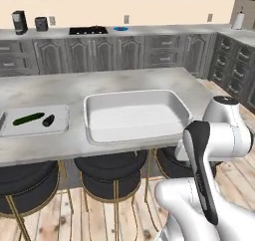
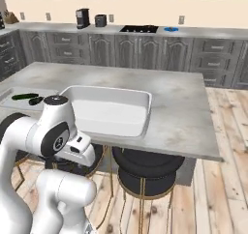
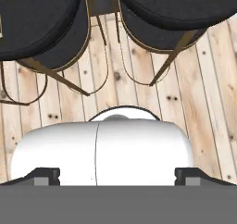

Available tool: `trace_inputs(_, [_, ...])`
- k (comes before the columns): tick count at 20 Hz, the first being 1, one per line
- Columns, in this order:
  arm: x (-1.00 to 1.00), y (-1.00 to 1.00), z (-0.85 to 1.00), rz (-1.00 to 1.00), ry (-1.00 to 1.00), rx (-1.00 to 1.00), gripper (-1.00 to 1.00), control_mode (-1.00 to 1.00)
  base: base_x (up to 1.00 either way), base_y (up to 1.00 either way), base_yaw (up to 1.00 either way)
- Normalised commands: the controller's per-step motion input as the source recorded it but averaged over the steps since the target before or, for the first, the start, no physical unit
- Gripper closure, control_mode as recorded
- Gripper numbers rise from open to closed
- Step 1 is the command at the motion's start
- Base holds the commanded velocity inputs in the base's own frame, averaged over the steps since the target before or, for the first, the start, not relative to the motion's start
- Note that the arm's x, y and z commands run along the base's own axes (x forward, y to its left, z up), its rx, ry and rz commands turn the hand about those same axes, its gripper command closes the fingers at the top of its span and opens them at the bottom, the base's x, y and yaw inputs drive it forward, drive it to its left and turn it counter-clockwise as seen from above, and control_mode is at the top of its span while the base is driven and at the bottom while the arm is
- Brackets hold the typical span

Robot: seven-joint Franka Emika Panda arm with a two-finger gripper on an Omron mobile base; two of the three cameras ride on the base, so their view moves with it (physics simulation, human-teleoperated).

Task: Place the cold items (eggplant and cucumber) from the fridge in one tupperware on the dining counter. Place the warm items (hot dog and kebab skewer) in the stove area in another tupperware.

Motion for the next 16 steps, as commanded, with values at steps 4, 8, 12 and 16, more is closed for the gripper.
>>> trace_inputs(4, [0.00,0.00,0.00,0.00,0.00,0.00,-1.00,1.00,0.00,-1.00,-0.36])
trace_inputs(8, [0.00,0.00,0.00,0.00,0.00,0.00,-1.00,1.00,0.06,-1.00,-0.33])
trace_inputs(12, [0.00,0.00,0.00,0.00,0.00,0.00,-1.00,1.00,0.21,-1.00,-0.20])
trace_inputs(16, [0.00,0.00,0.00,0.00,0.00,0.00,-1.00,1.00,0.38,-1.00,-0.08])
